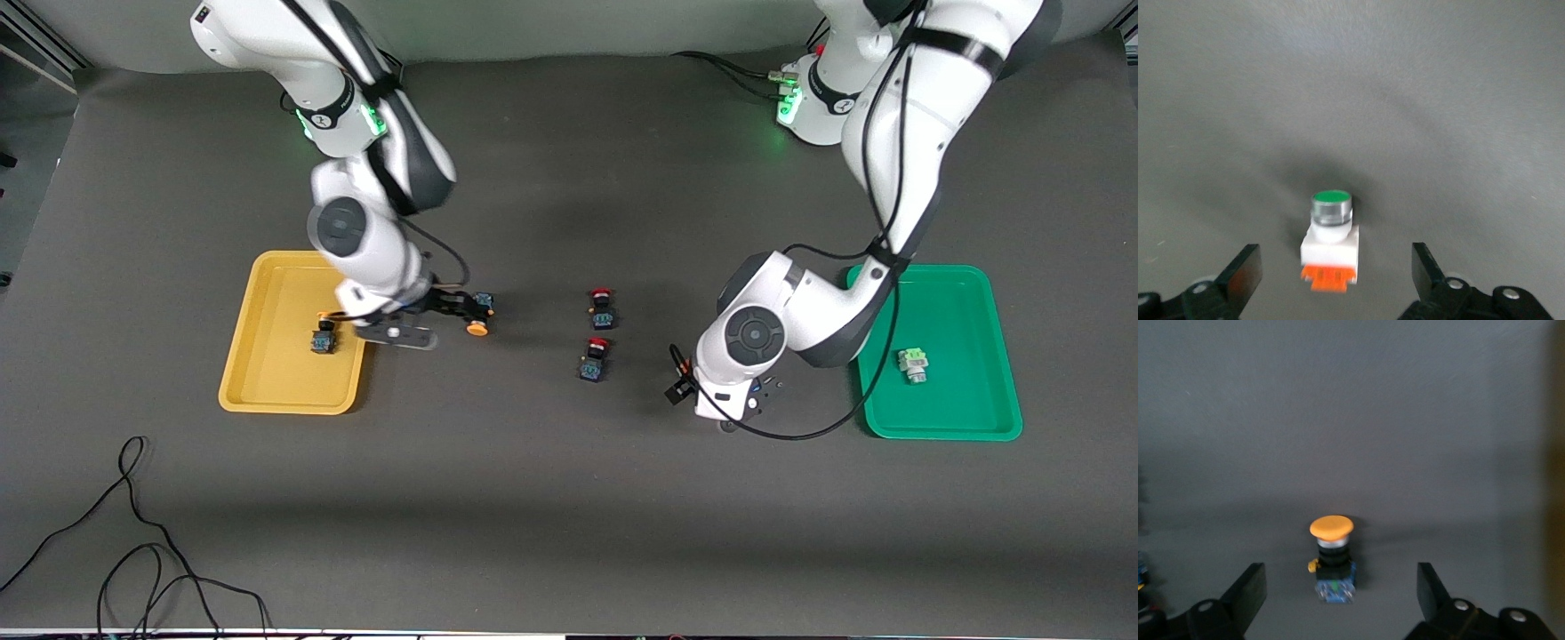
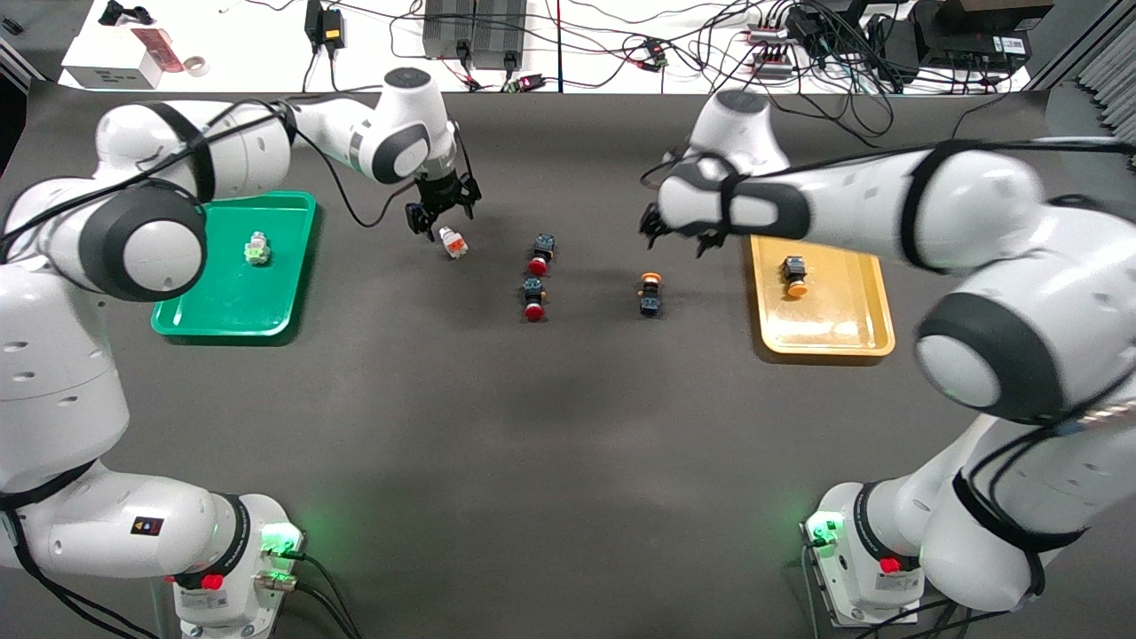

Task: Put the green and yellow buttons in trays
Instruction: 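Grasp the orange-white button with the left gripper while the right grasps yellow button, then carry the orange-white button to the green tray while the right carries yellow button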

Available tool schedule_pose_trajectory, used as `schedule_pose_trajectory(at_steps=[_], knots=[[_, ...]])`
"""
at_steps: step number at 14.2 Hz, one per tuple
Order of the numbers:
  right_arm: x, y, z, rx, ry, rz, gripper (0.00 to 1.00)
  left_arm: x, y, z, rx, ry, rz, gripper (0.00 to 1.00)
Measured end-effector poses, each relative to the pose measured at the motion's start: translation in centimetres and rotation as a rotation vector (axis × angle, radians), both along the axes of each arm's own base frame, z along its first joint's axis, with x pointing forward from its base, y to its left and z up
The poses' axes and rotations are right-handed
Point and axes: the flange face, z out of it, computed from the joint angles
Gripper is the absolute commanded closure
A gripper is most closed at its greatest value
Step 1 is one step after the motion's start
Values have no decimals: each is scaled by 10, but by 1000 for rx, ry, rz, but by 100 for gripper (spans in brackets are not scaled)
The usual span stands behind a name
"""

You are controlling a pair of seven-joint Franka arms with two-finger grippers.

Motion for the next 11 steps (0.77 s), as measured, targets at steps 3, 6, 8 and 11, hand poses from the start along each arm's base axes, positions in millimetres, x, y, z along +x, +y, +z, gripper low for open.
schedule_pose_trajectory(at_steps=[3,6,8,11], knots=[[-6,10,-51,-28,-12,-45,0,-3,-4,-12,13,1,4,63],[-7,5,-69,-3,19,-130,0,-5,-10,-13,27,-6,8,89],[-14,9,-72,9,36,-150,0,-1,-9,-6,28,-22,9,93],[-37,25,-82,-11,59,-136,46,20,4,60,45,-72,-41,100]])
